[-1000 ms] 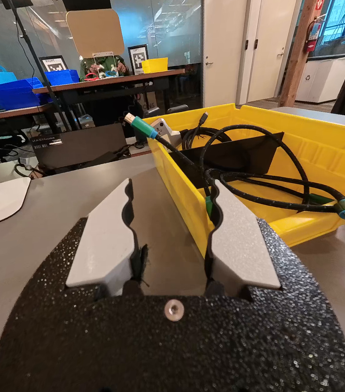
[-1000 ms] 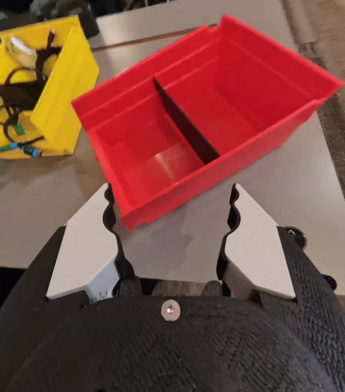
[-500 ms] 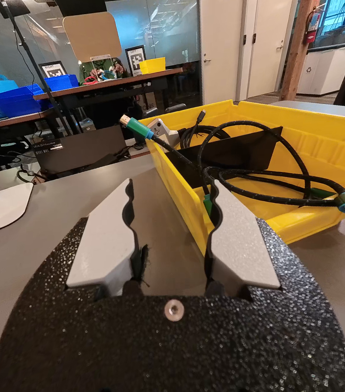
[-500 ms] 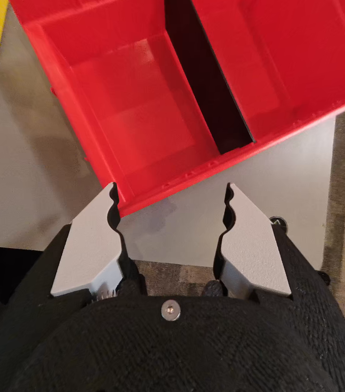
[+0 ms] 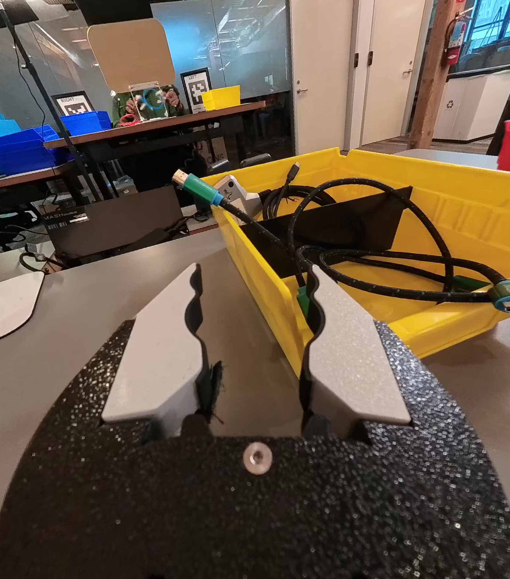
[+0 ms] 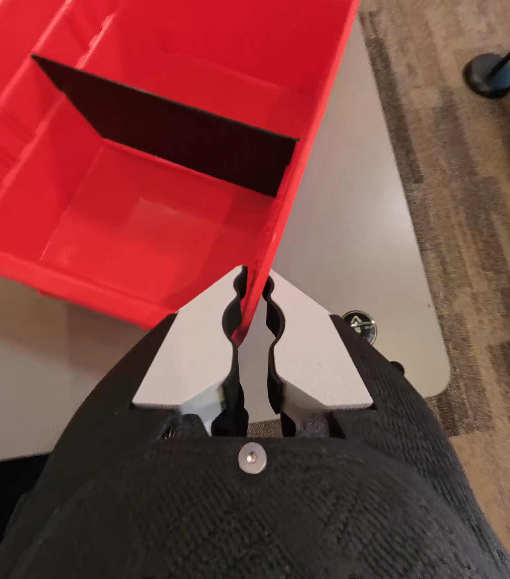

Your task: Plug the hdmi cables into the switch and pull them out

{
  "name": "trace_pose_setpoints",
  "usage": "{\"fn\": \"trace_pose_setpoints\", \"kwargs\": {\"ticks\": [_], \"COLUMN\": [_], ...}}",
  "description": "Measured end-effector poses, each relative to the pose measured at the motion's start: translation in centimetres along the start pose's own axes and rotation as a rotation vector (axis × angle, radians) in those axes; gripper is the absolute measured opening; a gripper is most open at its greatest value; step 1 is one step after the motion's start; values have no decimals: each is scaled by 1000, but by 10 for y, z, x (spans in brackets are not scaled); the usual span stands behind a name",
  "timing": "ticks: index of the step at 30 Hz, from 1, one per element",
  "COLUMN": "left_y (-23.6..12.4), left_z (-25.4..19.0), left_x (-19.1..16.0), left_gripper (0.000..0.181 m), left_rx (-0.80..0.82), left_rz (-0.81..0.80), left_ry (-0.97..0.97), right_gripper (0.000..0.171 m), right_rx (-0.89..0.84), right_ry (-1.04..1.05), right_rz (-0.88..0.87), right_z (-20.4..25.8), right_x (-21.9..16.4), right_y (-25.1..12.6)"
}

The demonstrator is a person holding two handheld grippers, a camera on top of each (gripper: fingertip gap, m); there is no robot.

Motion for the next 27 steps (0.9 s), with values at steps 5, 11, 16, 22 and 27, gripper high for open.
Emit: {"fn": "trace_pose_setpoints", "kwargs": {"ticks": [5, 11, 16, 22, 27], "left_y": [0, 0, 0, 0, -7], "left_z": [-5, -8, -1, 6, 22], "left_x": [1, 1, -4, -9, -10], "left_gripper": [51, 43, 24, 5, 1], "left_rx": [-16, -10, 26, 53, 102], "left_rz": [1, 3, 42, 78, 109], "left_ry": [27, 79, 89, 108, 64], "right_gripper": [4, 15, 57, 59, 57], "right_rx": [-46, -225, -215, -161, -164], "right_ry": [31, -57, -110, -120, -134], "right_rz": [-108, -309, -360, -522, -592], "right_z": [-2, -5, 7, 13, 14], "right_x": [16, 39, 51, 76, 85], "right_y": [17, 39, 32, -11, -37]}}
Point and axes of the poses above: each gripper's, where its closed fingertips meet, y out along the fingers, x out of its top, z = x × y across the jaws, the point moved 2 cm from there along -y, back along the fingers, and after that the axes turned 2 degrees about -z, right-handed, at the moved point
